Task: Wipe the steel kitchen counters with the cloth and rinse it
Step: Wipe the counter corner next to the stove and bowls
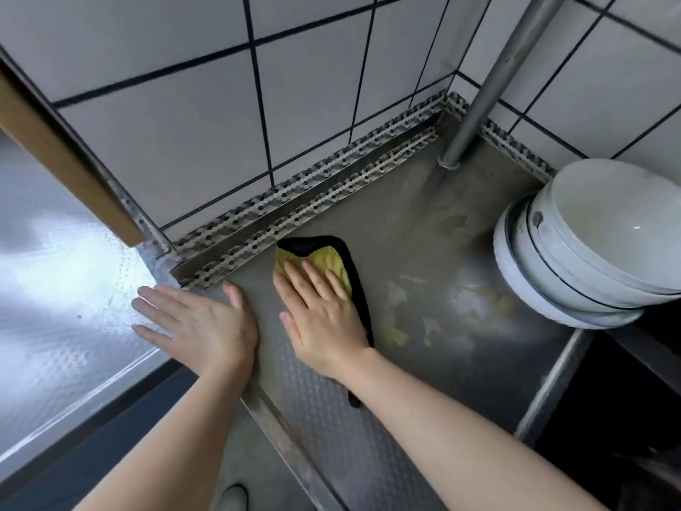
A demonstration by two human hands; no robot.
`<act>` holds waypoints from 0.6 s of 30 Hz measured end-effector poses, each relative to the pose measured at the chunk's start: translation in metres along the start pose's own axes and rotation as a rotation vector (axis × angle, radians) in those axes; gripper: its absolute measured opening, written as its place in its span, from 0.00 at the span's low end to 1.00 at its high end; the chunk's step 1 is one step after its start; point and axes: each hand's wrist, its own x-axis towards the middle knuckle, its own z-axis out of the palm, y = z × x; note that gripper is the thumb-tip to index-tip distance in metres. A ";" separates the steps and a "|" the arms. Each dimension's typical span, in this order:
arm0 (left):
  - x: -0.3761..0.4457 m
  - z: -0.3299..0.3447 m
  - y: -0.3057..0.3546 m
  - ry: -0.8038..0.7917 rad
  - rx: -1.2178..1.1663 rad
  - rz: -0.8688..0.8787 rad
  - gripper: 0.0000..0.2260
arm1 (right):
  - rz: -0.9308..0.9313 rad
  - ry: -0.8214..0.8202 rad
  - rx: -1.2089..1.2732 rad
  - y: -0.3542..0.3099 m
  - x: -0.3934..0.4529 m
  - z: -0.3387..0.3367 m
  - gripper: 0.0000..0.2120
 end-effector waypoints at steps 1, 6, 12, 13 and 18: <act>0.000 0.002 0.000 0.012 -0.002 -0.001 0.40 | -0.059 -0.009 0.003 0.012 0.002 -0.001 0.26; 0.001 0.005 -0.001 0.055 0.016 0.011 0.39 | 0.145 0.063 -0.061 0.083 0.039 -0.014 0.24; 0.002 0.008 -0.002 0.070 0.046 0.005 0.40 | 0.655 0.117 0.011 0.110 0.077 -0.016 0.28; 0.002 0.008 -0.001 0.070 0.048 0.007 0.40 | 0.586 0.105 0.026 0.103 0.079 -0.016 0.28; 0.003 0.009 -0.001 0.067 0.054 0.009 0.40 | 0.168 0.020 0.025 0.124 0.077 -0.024 0.26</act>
